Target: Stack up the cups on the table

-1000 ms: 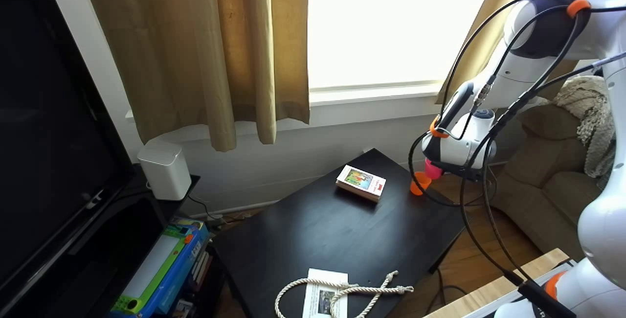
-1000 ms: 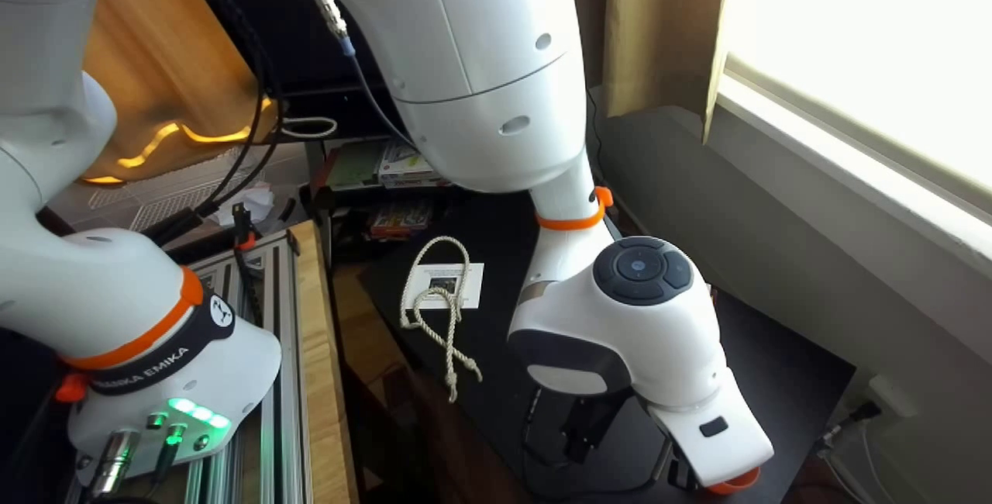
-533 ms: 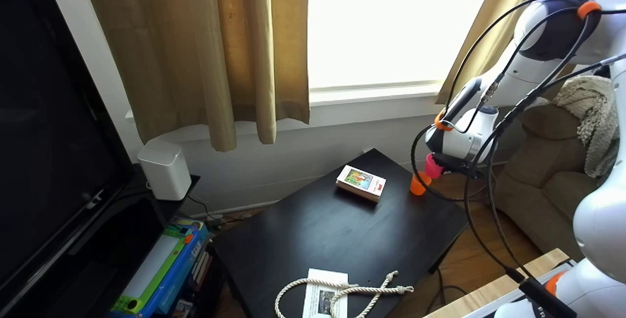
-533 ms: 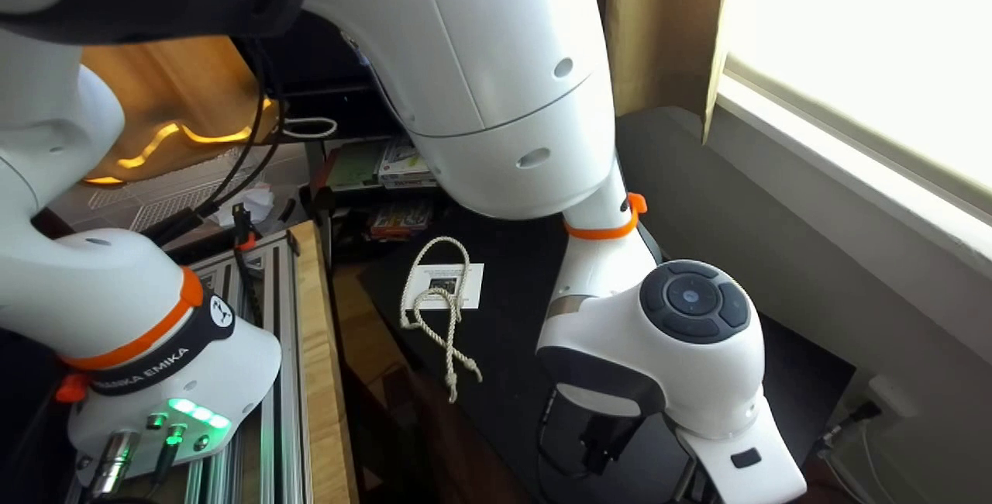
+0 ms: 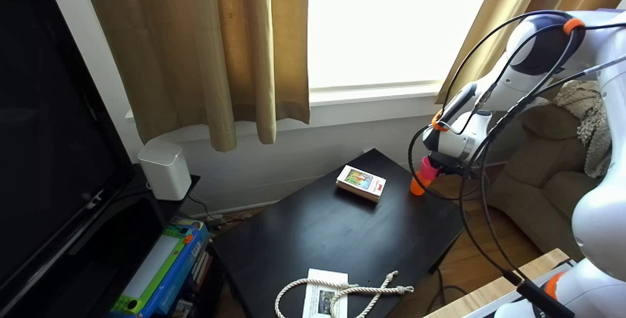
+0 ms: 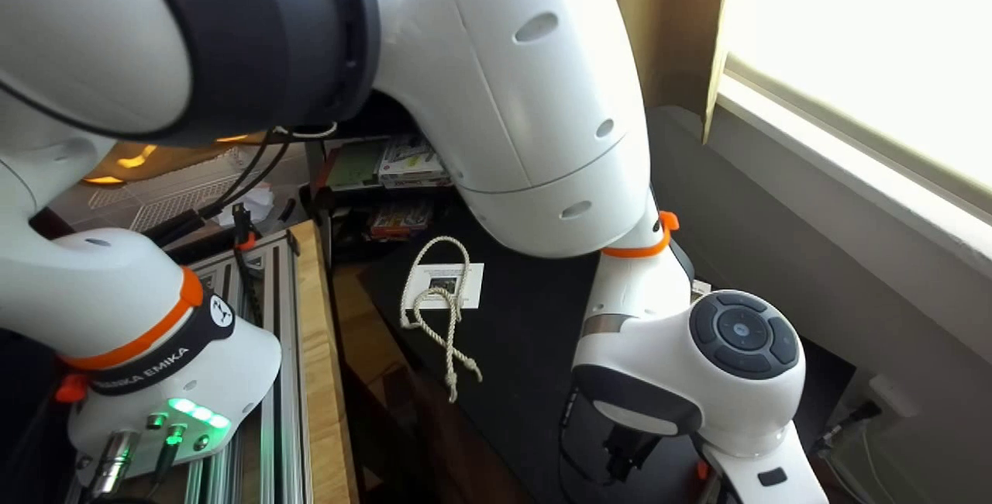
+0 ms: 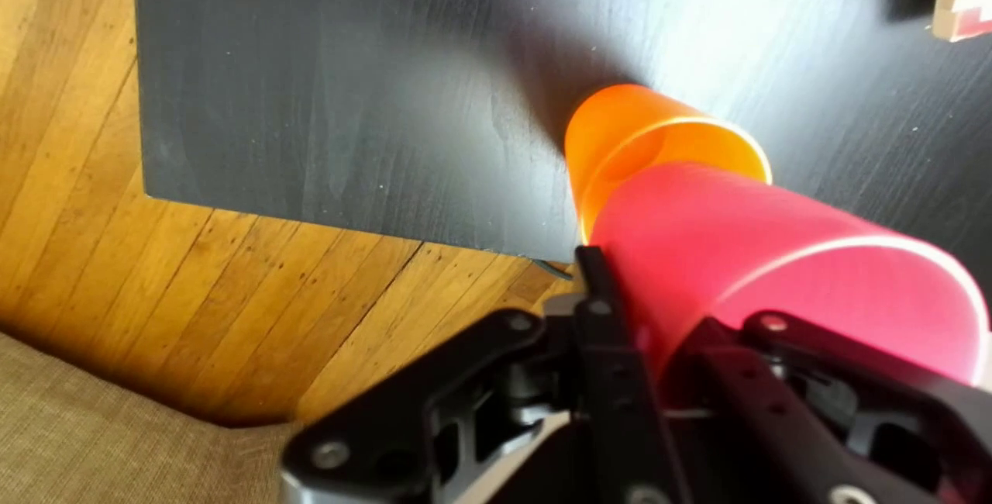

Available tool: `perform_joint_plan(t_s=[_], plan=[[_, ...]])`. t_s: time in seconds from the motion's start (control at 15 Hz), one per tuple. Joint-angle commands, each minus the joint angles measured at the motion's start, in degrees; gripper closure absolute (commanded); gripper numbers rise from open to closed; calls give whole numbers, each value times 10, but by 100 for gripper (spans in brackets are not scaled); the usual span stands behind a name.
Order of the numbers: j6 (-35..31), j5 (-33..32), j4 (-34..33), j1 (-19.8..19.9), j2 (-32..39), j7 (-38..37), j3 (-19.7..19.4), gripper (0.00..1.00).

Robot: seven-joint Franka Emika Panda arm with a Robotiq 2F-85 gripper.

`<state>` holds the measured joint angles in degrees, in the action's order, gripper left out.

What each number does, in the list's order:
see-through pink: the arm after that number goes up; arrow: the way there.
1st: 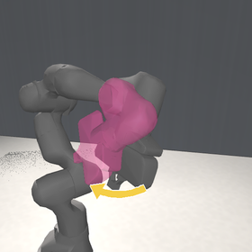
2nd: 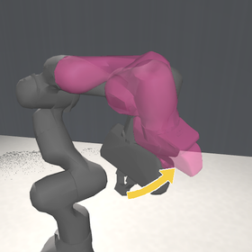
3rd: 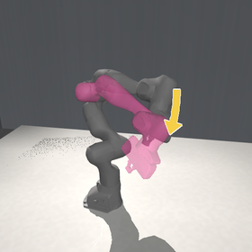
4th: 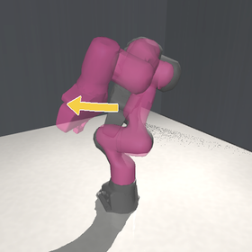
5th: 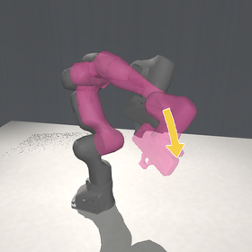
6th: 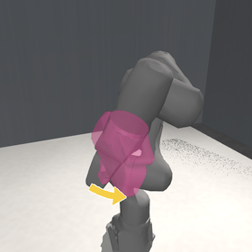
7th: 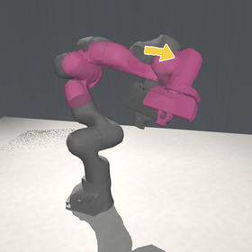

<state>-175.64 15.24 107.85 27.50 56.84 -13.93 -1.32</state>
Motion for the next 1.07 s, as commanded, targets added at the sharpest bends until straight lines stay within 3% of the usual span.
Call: perform_joint_plan(t_s=[0.0, 0.53, 0.67, 1.0], plan=[[29, 16, -53, 9, 38, 10, 6, 99], [75, 22, -115, 4, 81, 10, 1, 99], [85, 25, -127, 3, 89, 8, -1, 70], [96, 29, -144, -1, 99, 7, -3, 34]])
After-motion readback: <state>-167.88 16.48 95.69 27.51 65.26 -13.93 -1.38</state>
